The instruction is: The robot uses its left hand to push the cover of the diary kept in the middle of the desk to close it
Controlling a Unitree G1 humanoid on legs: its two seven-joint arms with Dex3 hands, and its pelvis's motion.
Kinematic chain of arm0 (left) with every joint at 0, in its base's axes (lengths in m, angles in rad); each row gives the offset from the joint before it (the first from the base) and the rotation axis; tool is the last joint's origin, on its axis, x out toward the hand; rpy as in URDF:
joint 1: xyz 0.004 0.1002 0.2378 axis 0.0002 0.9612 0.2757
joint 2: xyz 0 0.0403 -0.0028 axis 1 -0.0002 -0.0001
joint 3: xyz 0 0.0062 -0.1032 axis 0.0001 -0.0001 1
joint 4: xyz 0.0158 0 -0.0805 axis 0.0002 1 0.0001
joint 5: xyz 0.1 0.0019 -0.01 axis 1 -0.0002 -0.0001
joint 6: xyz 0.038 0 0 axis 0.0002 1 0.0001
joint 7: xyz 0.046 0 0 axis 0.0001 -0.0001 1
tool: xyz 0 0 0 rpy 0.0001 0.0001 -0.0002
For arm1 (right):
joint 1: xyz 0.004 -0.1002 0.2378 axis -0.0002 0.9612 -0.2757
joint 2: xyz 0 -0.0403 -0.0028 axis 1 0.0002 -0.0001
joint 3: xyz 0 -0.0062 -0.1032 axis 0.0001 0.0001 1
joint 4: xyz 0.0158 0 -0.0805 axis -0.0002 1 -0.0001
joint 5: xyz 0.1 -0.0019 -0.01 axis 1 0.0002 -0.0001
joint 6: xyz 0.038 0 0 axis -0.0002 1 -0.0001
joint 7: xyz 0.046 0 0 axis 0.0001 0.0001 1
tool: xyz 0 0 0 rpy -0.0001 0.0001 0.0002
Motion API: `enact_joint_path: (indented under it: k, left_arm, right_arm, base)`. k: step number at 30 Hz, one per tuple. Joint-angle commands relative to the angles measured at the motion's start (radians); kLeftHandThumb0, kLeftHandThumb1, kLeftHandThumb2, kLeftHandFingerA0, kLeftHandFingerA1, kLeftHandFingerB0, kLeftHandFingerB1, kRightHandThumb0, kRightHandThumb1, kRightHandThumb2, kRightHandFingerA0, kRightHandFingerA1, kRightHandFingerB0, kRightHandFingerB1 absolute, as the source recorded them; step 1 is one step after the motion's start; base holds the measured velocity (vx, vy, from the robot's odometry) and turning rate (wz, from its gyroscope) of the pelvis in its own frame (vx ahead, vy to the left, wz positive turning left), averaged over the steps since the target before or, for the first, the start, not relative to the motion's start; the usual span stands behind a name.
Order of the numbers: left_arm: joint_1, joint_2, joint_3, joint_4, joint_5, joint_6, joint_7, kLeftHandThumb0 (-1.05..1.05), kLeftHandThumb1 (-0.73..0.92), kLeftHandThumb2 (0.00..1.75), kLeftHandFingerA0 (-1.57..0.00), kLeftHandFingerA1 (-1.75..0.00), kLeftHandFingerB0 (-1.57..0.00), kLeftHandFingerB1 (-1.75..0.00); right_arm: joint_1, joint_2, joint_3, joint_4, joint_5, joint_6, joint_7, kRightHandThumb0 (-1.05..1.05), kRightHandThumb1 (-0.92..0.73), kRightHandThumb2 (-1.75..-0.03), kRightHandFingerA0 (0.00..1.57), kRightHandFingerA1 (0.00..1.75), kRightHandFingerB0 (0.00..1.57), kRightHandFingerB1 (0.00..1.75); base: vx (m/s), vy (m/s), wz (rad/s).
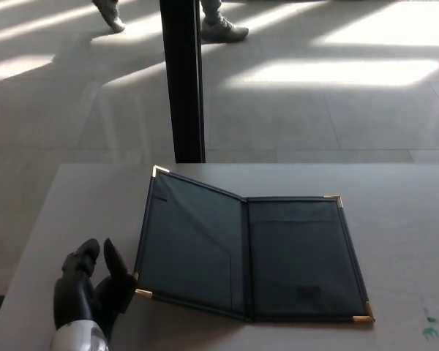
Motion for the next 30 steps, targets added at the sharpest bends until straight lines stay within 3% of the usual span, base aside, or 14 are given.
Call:
enact_joint_path:
  k: [1, 2, 3, 4, 5, 7, 8, 11, 12, 14, 23, 25, 27, 30]
  left_arm:
    - [0.011, -0.198, 0.030, 0.016, -0.165, 0.192, 0.042, -0.93, 0.90, 0.84, -0.19, -0.60, 0.00, -0.34]
    - [0.002, -0.209, 0.027, 0.028, -0.188, 0.219, 0.039, -0.93, 0.92, 0.84, -0.12, -0.55, 0.00, -0.32]
    - [-0.002, -0.221, 0.034, 0.035, -0.216, 0.239, 0.039, -0.88, 0.80, 1.18, -0.12, -0.58, -0.03, -0.37]
    - [-0.001, -0.229, 0.035, 0.040, -0.229, 0.246, 0.039, -0.88, 0.80, 1.18, -0.12, -0.58, -0.03, -0.37]
    - [0.007, -0.247, 0.034, 0.043, -0.248, 0.249, 0.045, -0.92, 0.92, 0.84, -0.12, -0.56, -0.03, -0.36]
    - [0.046, -0.303, 0.015, 0.049, -0.307, 0.253, 0.031, -0.88, 0.81, 1.20, -0.27, -0.65, -0.01, -0.38]
    - [0.053, -0.312, -0.007, 0.033, -0.311, 0.273, 0.037, -0.94, 0.92, 0.83, -0.24, -0.60, -0.04, -0.41]
    - [0.062, -0.321, -0.043, 0.015, -0.325, 0.296, 0.053, -0.94, 0.92, 0.83, -0.24, -0.60, -0.04, -0.41]
    - [0.074, -0.335, -0.102, -0.020, -0.368, 0.336, 0.023, -0.88, 0.81, 1.20, -0.21, -0.59, -0.05, -0.46]
    - [0.096, -0.343, -0.133, -0.038, -0.406, 0.341, 0.013, -0.97, 0.92, 0.82, -0.22, -0.56, -0.12, -0.46]
    - [0.113, -0.379, -0.294, -0.133, -0.532, 0.410, 0.041, -1.00, 0.92, 0.86, -0.22, -0.53, -0.12, -0.42]
    - [0.089, -0.379, -0.346, -0.186, -0.568, 0.399, 0.042, -0.94, 0.84, 1.24, -0.25, -0.61, -0.09, -0.50]
    - [0.075, -0.390, -0.364, -0.220, -0.595, 0.385, 0.070, -1.00, 0.92, 0.86, -0.25, -0.58, -0.16, -0.48]
    - [0.042, -0.373, -0.415, -0.272, -0.604, 0.339, 0.073, -0.97, 0.92, 0.86, -0.19, -0.58, -0.14, -0.49]
  right_arm:
    - [-0.005, -0.005, -0.019, -0.028, 0.041, 0.039, -0.011, -0.92, -0.92, -0.72, 0.58, 0.86, 0.41, 0.58]
    - [-0.006, -0.010, -0.015, -0.022, 0.027, 0.026, -0.016, -0.88, -0.72, -1.13, 0.62, 0.85, 0.43, 0.64]
    - [-0.005, -0.009, -0.013, -0.028, 0.023, 0.032, -0.025, -0.91, -0.92, -0.72, 0.62, 0.87, 0.45, 0.60]
    - [-0.005, -0.008, -0.014, -0.035, 0.025, 0.036, -0.027, -0.91, -0.92, -0.72, 0.62, 0.87, 0.45, 0.60]
    - [-0.016, -0.006, -0.025, -0.027, 0.041, 0.045, -0.031, -0.91, -0.92, -0.69, 0.64, 0.87, 0.49, 0.59]
    - [-0.010, -0.017, -0.009, -0.021, 0.017, 0.024, -0.019, -0.90, -0.92, -0.73, 0.60, 0.87, 0.45, 0.61]
    - [-0.013, -0.016, -0.012, -0.018, 0.024, 0.027, -0.018, -0.94, -0.92, -0.71, 0.58, 0.87, 0.43, 0.59]
    - [-0.019, -0.019, -0.021, -0.014, 0.036, 0.035, -0.014, -0.94, -0.92, -0.71, 0.58, 0.87, 0.43, 0.59]
    - [-0.018, -0.024, -0.011, -0.005, 0.017, 0.024, -0.019, -0.93, -0.92, -0.72, 0.60, 0.85, 0.43, 0.59]
    - [-0.015, -0.027, -0.012, 0.004, 0.016, 0.022, -0.015, -0.91, -0.92, -0.72, 0.59, 0.84, 0.44, 0.58]
    - [-0.012, -0.022, -0.019, -0.008, 0.023, 0.044, -0.027, -0.93, -0.92, -0.70, 0.61, 0.82, 0.47, 0.57]
    - [-0.012, -0.026, -0.015, 0.006, 0.018, 0.029, -0.016, -0.93, -0.92, -0.71, 0.60, 0.84, 0.44, 0.58]
    - [-0.007, -0.025, -0.015, -0.006, 0.023, 0.036, -0.012, -0.93, -0.92, -0.72, 0.59, 0.85, 0.44, 0.59]
    - [-0.002, -0.020, -0.019, -0.006, 0.020, 0.042, -0.026, -0.91, -0.92, -0.70, 0.62, 0.83, 0.48, 0.58]
  base:
    - [0.00, 0.000, 0.00]
    - [0.00, 0.000, 0.00]
    - [0.00, 0.000, 0.00]
    - [0.00, 0.000, 0.00]
    - [0.00, 0.000, 0.00]
    - [0.00, 0.000, 0.00]
    - [0.00, 0.000, 0.00]
    - [0.00, 0.000, 0.00]
    - [0.00, 0.000, 0.00]
    - [0.00, 0.000, 0.00]
    - [0.00, 0.000, 0.00]
    - [0.00, 0.000, 0.00]
    - [0.00, 0.000, 0.00]
    - [0.00, 0.000, 0.00]
